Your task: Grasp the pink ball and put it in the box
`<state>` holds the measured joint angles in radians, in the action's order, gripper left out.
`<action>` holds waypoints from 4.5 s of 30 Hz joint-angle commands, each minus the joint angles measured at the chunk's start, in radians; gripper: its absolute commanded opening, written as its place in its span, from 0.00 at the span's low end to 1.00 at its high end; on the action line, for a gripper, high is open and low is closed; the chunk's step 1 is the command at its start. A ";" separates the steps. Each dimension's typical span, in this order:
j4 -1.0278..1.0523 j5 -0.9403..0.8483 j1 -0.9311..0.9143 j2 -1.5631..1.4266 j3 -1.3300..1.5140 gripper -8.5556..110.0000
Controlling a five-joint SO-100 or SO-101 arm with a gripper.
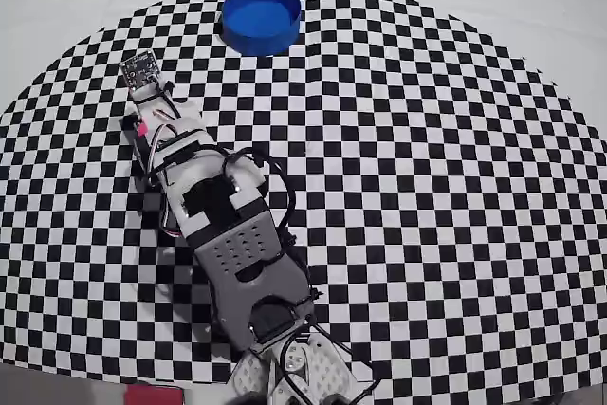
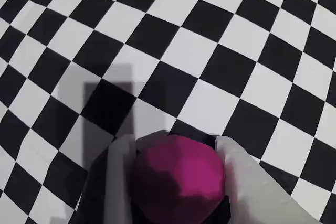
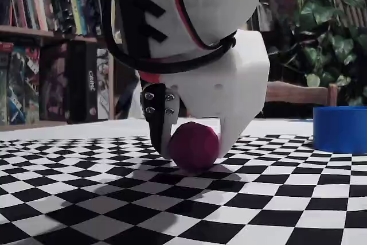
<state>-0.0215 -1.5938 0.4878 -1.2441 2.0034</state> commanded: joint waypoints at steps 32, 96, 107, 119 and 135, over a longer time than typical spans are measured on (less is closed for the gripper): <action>-0.012 0.006 -0.069 -0.393 0.137 0.07; -0.040 0.006 -0.336 -0.410 0.089 0.07; -0.040 0.006 -0.376 -0.327 -0.003 0.07; -0.040 0.006 -0.402 -0.233 -0.110 0.07; -0.040 0.006 -0.423 -0.121 -0.227 0.07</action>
<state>-0.0460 -1.5938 0.0690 -1.3652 1.8300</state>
